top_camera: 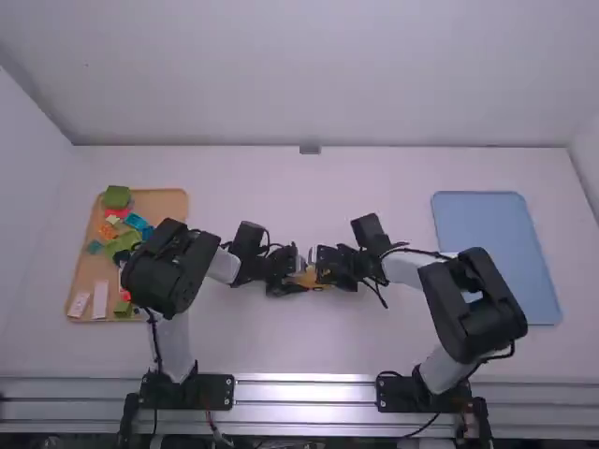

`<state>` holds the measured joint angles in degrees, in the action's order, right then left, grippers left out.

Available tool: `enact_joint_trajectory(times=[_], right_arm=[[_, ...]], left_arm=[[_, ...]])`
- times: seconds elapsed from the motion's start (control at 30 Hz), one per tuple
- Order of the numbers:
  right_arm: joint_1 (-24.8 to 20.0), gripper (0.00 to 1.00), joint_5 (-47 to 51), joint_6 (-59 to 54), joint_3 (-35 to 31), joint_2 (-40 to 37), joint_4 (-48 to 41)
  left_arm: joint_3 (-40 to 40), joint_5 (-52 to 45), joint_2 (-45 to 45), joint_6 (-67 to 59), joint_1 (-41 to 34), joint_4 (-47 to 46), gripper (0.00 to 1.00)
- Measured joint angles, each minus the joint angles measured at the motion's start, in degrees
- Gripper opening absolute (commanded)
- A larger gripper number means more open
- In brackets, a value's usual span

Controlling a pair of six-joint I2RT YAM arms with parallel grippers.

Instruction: Assemble lego blocks to make yellow taxi

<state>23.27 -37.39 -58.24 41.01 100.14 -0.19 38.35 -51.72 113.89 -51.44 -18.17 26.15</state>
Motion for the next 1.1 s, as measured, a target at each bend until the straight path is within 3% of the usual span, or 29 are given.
enact_joint_trajectory(times=[0.03,0.07,0.23,0.37,0.4,0.47,0.5,0.57,0.6,0.8,1.1], right_arm=[[0.00,0.56,0.11,0.46,0.00,0.00,-0.11],[0.15,0.99,0.09,0.48,0.00,0.00,-0.15],[0.50,0.99,-1.55,0.98,-0.24,-0.11,2.49],[-1.40,0.92,-5.33,0.79,-0.26,-2.27,0.98],[-2.89,0.85,-7.28,0.17,-0.26,-3.80,-0.26],[-6.95,0.47,-11.87,-2.91,-0.26,-7.63,-3.91],[-7.63,0.41,-12.59,-3.15,-0.26,-8.17,-4.46],[-10.36,0.06,-14.95,-5.31,-0.26,-9.88,-7.28],[-10.88,0.01,-15.21,-5.79,-0.26,-10.03,-7.80],[-12.00,0.00,-14.69,-6.95,-0.26,-6.64,-8.66],[-5.09,0.00,-10.58,-0.52,0.09,2.82,0.00]], left_arm=[[0.00,0.02,0.00,0.00,0.00,0.02,0.36],[0.00,0.24,0.00,0.24,0.00,0.13,0.36],[0.02,0.68,0.00,0.90,-0.02,0.44,0.36],[0.02,0.76,0.00,1.07,0.00,0.44,0.36],[0.02,0.76,0.00,1.07,0.00,0.44,0.36],[0.02,0.81,0.00,1.09,0.00,0.55,0.35],[0.02,0.83,0.00,1.09,0.00,0.57,0.35],[0.02,0.96,0.00,1.07,0.00,0.76,0.34],[0.02,0.98,0.00,1.07,0.00,0.85,0.34],[0.00,1.44,0.00,1.07,0.00,1.57,0.33],[0.02,1.40,0.00,1.51,0.02,1.11,0.31]])
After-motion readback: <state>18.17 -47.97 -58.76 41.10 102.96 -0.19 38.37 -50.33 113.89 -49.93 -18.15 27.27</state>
